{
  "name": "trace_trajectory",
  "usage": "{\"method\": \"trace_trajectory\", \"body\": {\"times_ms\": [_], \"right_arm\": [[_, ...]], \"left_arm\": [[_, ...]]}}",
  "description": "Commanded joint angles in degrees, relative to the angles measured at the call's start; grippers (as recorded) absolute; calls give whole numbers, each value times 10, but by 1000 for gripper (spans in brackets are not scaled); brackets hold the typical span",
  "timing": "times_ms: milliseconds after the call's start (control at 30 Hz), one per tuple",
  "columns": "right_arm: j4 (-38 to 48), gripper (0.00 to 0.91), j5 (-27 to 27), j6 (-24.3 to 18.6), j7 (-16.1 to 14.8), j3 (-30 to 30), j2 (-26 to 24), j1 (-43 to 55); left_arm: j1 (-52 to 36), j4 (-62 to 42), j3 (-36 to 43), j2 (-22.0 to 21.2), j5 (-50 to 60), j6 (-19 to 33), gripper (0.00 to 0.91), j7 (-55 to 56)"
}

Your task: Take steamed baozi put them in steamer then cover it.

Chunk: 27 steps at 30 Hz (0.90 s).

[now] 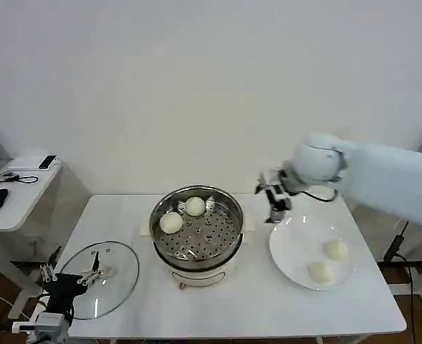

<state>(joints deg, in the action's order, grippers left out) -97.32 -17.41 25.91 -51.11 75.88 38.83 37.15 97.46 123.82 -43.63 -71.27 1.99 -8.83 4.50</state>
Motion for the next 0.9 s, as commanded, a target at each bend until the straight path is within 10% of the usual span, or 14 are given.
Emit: {"method": "trace_trajectory", "body": {"times_ms": [33, 433, 900], "right_arm": [[-67, 907, 100, -69, -21, -24, -209, -89], [-3, 907, 217, -112, -44, -311, -234, -446], [63, 907, 252, -113, -60, -350, -163, -502]], "left_arm": [[-2, -5, 8, 9, -5, 0, 907, -1], [-7, -17, 22, 2, 7, -2, 907, -2], [5, -18, 15, -9, 16, -2, 907, -2]]}}
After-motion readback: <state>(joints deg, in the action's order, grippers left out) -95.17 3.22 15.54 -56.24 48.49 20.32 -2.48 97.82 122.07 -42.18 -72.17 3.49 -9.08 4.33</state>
